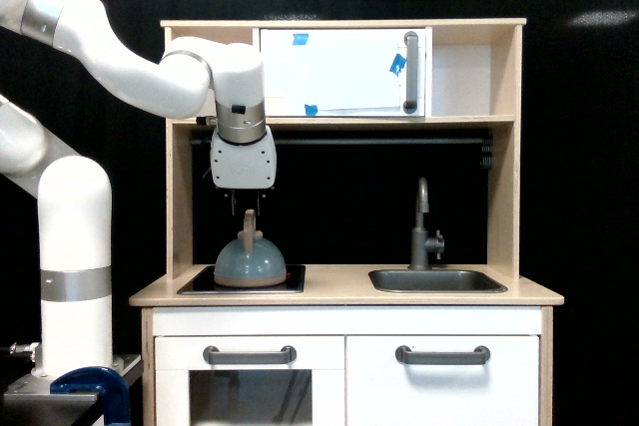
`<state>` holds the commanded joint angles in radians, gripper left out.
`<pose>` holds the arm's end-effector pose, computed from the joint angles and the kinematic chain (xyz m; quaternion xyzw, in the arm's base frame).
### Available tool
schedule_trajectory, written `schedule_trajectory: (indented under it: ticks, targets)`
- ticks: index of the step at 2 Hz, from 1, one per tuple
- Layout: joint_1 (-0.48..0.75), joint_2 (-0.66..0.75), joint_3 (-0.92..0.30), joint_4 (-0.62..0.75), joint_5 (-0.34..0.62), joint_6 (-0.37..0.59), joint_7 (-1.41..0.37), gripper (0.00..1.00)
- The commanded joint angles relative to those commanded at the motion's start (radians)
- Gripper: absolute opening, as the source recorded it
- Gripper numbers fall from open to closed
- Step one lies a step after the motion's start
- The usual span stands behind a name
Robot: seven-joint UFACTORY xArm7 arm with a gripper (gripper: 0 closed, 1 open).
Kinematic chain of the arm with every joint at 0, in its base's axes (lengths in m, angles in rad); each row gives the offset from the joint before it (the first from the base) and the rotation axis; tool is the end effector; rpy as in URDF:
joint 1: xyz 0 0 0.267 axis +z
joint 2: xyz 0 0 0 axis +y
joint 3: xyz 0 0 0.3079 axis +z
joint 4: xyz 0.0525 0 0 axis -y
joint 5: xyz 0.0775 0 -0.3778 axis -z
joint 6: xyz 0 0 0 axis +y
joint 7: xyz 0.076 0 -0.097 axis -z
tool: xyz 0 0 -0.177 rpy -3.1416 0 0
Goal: Place the teapot on the stove
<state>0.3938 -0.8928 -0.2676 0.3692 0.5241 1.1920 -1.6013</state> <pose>0.2461 0.1804 0.2404 -0.6447 -0.6836 -0.2295 0.2538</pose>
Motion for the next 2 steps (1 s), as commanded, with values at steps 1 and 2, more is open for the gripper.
schedule_trajectory:
  ticks: [1, 2]
  targets:
    - [-0.045, -0.054, -0.129, 0.152, -0.141, 0.229, 0.021, 1.00]
    - [-0.040, -0.067, -0.136, 0.137, -0.148, 0.222, 0.024, 1.00]
